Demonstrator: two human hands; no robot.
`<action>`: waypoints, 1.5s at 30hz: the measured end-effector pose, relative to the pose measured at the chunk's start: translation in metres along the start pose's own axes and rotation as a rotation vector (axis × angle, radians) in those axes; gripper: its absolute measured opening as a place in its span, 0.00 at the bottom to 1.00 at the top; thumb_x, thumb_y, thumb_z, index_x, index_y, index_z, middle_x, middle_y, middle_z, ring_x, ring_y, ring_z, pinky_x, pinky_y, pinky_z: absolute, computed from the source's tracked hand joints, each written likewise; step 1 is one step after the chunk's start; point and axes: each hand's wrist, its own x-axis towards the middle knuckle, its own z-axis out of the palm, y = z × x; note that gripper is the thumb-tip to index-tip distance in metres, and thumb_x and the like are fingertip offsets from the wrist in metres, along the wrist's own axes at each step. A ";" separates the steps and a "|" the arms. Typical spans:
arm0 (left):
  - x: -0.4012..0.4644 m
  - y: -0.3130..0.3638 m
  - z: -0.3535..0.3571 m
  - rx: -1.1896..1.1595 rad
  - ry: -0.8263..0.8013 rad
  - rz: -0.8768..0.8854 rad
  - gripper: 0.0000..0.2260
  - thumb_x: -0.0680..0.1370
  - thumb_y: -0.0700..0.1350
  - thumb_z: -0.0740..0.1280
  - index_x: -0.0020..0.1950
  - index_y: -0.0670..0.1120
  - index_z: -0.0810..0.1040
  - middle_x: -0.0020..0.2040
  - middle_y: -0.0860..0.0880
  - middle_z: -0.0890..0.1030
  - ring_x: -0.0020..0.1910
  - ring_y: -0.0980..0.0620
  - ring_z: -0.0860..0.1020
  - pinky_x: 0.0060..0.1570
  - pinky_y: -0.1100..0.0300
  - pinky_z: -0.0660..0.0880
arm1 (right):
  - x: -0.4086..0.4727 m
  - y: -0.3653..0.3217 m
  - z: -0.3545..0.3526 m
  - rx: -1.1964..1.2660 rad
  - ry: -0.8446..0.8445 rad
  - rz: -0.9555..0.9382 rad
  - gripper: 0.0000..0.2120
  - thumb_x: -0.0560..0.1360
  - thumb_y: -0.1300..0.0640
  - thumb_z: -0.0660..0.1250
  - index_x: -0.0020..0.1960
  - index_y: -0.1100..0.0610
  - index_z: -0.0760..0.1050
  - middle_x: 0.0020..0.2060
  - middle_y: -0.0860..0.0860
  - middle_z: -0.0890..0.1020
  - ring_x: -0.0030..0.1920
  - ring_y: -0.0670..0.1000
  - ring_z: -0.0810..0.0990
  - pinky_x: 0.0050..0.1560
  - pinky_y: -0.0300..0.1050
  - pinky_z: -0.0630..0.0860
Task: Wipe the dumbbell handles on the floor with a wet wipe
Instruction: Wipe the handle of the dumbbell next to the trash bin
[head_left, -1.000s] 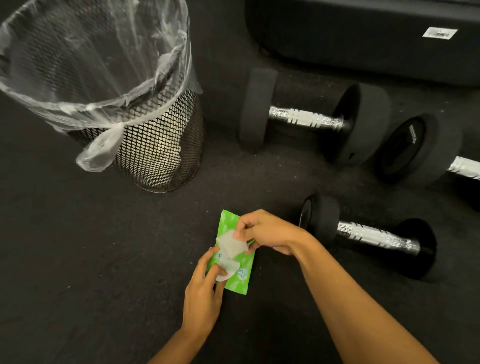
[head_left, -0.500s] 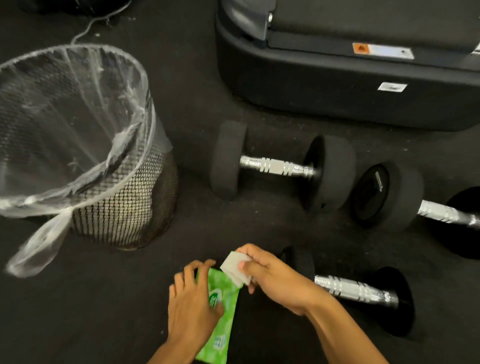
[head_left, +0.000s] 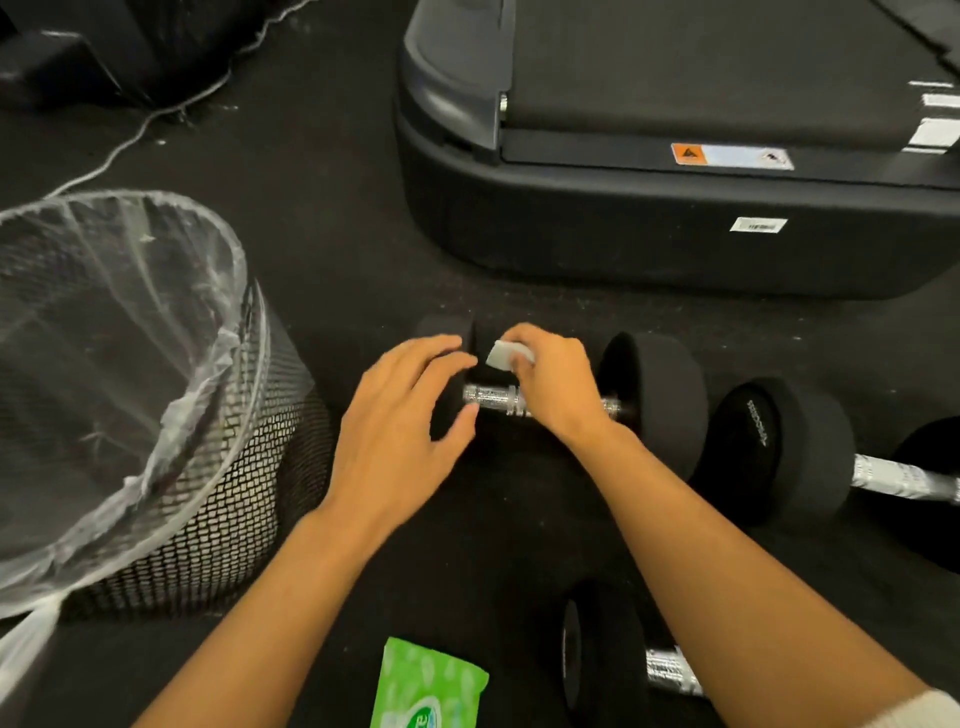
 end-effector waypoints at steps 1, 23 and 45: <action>0.005 -0.004 0.005 0.039 -0.050 0.002 0.21 0.74 0.53 0.64 0.66 0.50 0.71 0.69 0.53 0.69 0.70 0.54 0.62 0.68 0.56 0.61 | 0.005 0.002 0.007 -0.110 -0.049 -0.017 0.12 0.74 0.65 0.62 0.55 0.54 0.76 0.47 0.56 0.81 0.48 0.56 0.79 0.49 0.52 0.76; 0.009 -0.034 0.036 -0.093 -0.177 0.003 0.33 0.73 0.46 0.70 0.73 0.57 0.57 0.74 0.59 0.53 0.74 0.59 0.45 0.72 0.54 0.42 | 0.027 0.007 0.020 -0.157 -0.420 -0.029 0.11 0.76 0.61 0.61 0.55 0.56 0.80 0.50 0.55 0.81 0.51 0.53 0.79 0.53 0.50 0.76; 0.006 -0.035 0.039 -0.098 -0.159 0.014 0.31 0.73 0.47 0.69 0.73 0.56 0.59 0.75 0.58 0.55 0.75 0.58 0.46 0.72 0.53 0.43 | -0.002 0.020 0.026 -0.069 -0.257 -0.124 0.13 0.77 0.61 0.63 0.59 0.54 0.78 0.56 0.52 0.81 0.58 0.51 0.77 0.60 0.48 0.73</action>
